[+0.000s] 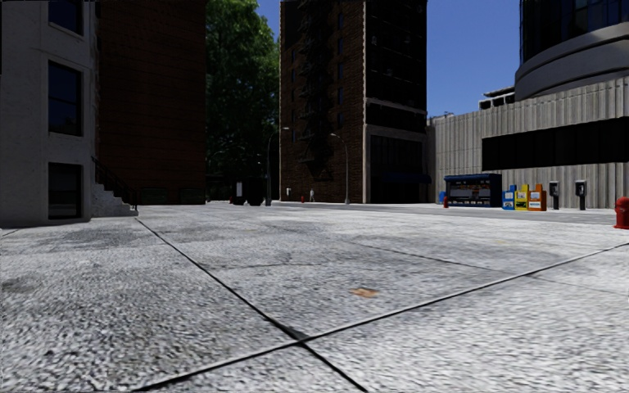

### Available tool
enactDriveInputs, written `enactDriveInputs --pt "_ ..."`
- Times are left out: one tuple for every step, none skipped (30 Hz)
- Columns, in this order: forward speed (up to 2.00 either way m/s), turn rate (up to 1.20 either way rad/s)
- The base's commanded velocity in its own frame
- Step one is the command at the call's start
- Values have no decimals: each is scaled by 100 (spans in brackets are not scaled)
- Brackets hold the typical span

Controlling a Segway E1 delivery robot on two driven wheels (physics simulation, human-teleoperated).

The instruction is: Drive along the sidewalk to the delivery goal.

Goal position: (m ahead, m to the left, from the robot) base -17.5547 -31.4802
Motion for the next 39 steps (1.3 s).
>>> enactDriveInputs --pt "161 -43" --pt "161 -43" --pt "161 -43" --pt "161 -43" --pt "161 -43" --pt "161 -43" --pt "161 -43" --pt "161 -43" --pt "161 -43" --pt "161 -43" --pt "161 -43" --pt "162 -43" --pt "162 -43" --pt "162 -43" --pt "162 -43" --pt "162 -43" --pt "162 -43" --pt "162 -43" --pt "162 -43" --pt "162 -43" --pt "162 -43" --pt "162 -43" --pt "162 -43" --pt "162 -43" --pt "162 -43" --pt "162 -43" --pt "162 -43" --pt "162 -43" --pt "162 -43" --pt "162 -43" --pt "162 -43" --pt "162 -43" --pt "162 -43" --pt "162 -43" --pt "162 -43" --pt "162 -43" --pt "162 -43" --pt "162 -43" --pt "162 -43"
